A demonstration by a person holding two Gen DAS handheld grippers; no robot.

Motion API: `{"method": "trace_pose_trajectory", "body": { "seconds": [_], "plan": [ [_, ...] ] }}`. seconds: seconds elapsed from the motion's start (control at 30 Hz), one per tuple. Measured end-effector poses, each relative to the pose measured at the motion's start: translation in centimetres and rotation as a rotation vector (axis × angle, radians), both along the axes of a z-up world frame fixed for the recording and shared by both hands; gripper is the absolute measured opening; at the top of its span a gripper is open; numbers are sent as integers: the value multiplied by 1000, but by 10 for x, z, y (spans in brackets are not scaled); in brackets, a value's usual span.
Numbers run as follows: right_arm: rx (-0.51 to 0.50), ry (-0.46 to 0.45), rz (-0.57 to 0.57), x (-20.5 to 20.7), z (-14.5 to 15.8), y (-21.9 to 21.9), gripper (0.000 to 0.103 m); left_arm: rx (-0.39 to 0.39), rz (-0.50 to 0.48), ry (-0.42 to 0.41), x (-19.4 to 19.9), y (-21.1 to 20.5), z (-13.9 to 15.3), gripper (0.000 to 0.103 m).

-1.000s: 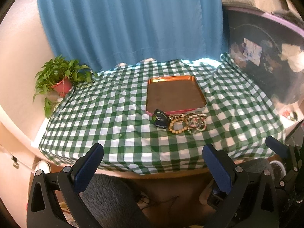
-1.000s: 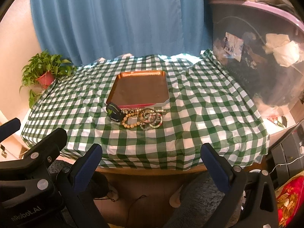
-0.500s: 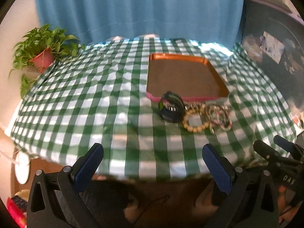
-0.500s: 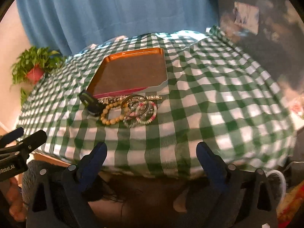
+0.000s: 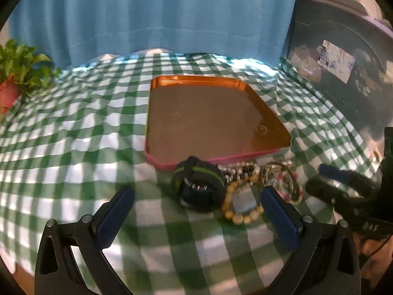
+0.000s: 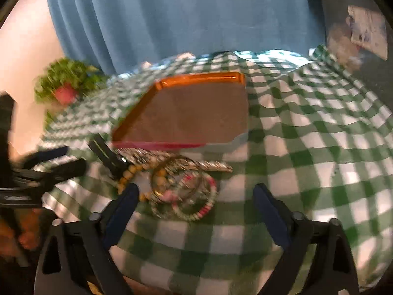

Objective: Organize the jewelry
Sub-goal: 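Move the left tool to the black watch while the right tool reaches the silver bangle, then close the left tool on the black watch while the right tool grips the silver bangle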

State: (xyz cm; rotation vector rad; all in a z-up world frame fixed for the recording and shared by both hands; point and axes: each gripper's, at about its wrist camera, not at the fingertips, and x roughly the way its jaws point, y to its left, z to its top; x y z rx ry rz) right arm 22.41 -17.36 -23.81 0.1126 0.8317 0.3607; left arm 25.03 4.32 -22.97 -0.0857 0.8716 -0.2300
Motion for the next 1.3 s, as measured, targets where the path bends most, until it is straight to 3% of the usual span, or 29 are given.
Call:
{"method": "trace_pose_trajectory", "body": {
  "seconds": [0.03,0.13,0.17,0.23,0.3,0.43,0.63,0.87,1.03,1.13,1.23,1.3],
  "plan": [
    [31,4,12,4,-1,-2,48,-27,-3,1,6,2,-3,97],
    [28,26,19,18,-9,-2,30,-98,-21,47,24,8,-15,76],
    [46,34,26,22,-12,-3,26,-103,-19,62,27,8,-19,59],
    [60,56,32,26,-20,-2,14,-130,-29,72,33,10,-26,55],
    [57,59,36,27,-25,-1,9,-130,-35,61,31,11,-28,51],
    [22,26,30,23,-28,2,7,-63,-16,56,25,16,-21,49],
    [-12,-17,39,15,-21,2,3,-96,-27,74,5,38,-5,48],
    [-22,5,16,2,-22,-8,3,-55,-56,125,-11,35,-20,51],
    [55,49,3,12,-28,-16,8,-46,-50,150,-5,32,-26,54],
    [24,39,21,18,-29,-9,9,-33,-50,167,-4,29,-34,54],
    [56,39,40,19,-28,-6,9,-47,-36,172,-6,33,-37,54],
    [57,32,40,19,-27,-5,14,-46,-31,177,-7,34,-37,54]
  ]
}}
